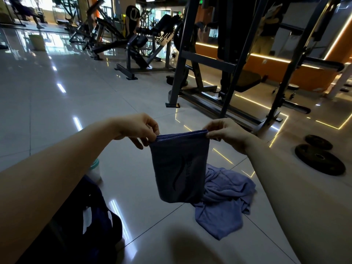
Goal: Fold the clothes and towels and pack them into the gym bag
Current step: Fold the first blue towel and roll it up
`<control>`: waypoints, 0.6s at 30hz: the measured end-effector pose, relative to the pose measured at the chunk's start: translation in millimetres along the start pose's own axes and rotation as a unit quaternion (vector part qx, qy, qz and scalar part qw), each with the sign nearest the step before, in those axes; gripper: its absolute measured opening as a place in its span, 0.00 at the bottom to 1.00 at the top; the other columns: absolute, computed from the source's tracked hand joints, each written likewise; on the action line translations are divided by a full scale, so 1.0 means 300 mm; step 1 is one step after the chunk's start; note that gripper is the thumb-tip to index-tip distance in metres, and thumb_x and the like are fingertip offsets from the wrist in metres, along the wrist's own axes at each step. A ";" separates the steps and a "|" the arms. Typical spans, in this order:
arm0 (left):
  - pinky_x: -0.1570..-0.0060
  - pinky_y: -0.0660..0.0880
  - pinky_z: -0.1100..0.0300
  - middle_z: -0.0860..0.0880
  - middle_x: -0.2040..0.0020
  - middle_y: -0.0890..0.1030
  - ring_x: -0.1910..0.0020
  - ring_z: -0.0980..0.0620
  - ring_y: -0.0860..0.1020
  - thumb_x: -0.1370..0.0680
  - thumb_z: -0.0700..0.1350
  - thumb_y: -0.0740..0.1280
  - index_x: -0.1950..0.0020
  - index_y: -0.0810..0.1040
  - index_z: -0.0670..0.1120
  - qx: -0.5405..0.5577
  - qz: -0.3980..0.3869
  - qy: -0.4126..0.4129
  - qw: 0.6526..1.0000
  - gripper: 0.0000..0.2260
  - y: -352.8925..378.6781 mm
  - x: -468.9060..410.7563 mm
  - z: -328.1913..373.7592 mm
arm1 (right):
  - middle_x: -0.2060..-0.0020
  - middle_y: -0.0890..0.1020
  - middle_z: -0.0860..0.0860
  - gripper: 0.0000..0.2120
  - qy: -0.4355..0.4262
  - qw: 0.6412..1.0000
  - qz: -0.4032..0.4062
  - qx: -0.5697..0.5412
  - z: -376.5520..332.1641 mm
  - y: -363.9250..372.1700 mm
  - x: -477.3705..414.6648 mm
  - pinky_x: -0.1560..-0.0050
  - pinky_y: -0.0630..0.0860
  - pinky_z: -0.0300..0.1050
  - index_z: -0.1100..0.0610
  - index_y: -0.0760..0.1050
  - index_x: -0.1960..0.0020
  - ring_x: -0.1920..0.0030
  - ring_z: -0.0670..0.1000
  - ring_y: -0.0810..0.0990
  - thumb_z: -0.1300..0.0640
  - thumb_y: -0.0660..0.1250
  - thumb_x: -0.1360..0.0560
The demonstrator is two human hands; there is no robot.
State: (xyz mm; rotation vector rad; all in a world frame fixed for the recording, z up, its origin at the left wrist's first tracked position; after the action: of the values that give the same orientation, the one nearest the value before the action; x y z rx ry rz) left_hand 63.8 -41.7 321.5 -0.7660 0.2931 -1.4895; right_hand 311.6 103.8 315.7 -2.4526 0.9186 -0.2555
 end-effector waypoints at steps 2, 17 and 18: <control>0.60 0.81 0.55 0.41 0.53 0.85 0.60 0.47 0.83 0.22 0.34 0.68 0.47 0.82 0.41 0.021 -0.006 -0.012 1.000 0.06 -0.005 0.002 -0.008 | 0.55 0.80 0.56 0.08 0.016 1.000 0.003 -0.017 0.012 0.013 0.001 0.61 0.70 0.42 0.60 0.80 0.48 0.60 0.49 0.74 0.68 0.65 0.23; 0.55 0.81 0.59 0.43 0.53 0.86 0.54 0.46 0.84 0.27 0.38 0.77 0.46 0.82 0.42 0.049 0.059 0.047 0.996 0.11 0.061 -0.046 -0.053 | 0.43 0.79 0.63 0.12 0.184 0.958 0.011 -0.221 0.063 0.042 0.001 0.66 0.81 0.40 0.63 0.72 0.38 0.61 0.54 0.85 0.67 0.64 0.22; 0.56 0.81 0.58 0.45 0.54 0.85 0.55 0.46 0.84 0.28 0.39 0.78 0.48 0.82 0.44 0.010 0.084 0.052 0.995 0.10 0.068 -0.055 -0.057 | 0.43 0.79 0.63 0.12 0.201 0.955 0.014 -0.220 0.070 0.045 0.001 0.67 0.80 0.40 0.62 0.72 0.38 0.62 0.53 0.85 0.67 0.65 0.22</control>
State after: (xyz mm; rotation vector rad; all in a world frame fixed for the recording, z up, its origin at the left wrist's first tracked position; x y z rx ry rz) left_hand 67.5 -32.5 291.9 -0.6331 0.4105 -1.3732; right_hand 311.3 103.3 290.7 -2.8477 1.2960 -0.6155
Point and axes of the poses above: each hand's wrist, its own x-axis away from the middle knuckle, its own y-axis out of the palm, z = x × y, the point moved 4 cm from there along -x, towards the middle knuckle
